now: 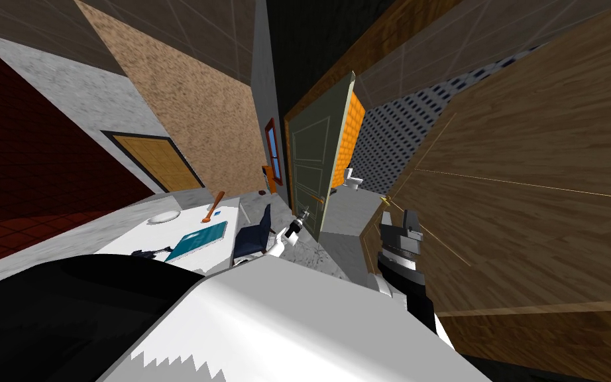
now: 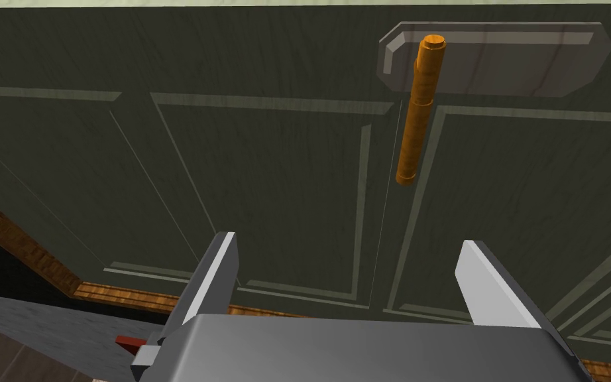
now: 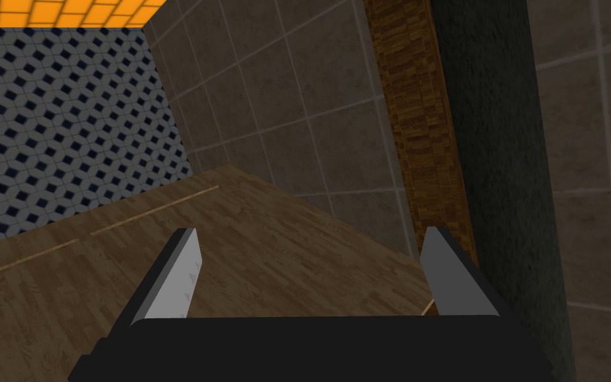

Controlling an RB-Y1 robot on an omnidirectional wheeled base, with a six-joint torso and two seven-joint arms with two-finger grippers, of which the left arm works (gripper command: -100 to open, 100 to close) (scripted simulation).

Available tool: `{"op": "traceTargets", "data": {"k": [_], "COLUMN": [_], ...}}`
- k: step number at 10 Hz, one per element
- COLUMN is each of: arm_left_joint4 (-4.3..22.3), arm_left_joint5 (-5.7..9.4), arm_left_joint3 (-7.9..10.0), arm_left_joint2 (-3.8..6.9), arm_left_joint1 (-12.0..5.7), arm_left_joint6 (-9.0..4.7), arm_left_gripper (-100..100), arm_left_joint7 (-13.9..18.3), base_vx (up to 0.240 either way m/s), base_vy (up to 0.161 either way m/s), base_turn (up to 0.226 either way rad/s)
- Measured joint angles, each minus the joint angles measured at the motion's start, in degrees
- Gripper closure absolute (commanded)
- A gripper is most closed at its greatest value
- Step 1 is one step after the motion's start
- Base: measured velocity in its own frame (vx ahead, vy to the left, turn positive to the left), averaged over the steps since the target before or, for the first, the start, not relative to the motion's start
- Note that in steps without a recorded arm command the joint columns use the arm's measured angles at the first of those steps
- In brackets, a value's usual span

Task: Push the door open

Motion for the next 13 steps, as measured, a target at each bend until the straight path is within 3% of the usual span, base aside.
{"op": "traceTargets", "data": {"k": [13], "arm_left_joint4": [0.67], "arm_left_joint5": [-0.17], "arm_left_joint3": [-1.28], "arm_left_joint2": [0.13], "arm_left_joint1": [-0.3], "arm_left_joint6": [0.72], "arm_left_gripper": [-100], "arm_left_joint7": [0.57], "base_vx": [0.013], "base_vy": [0.001], "base_turn": [0.003]}}
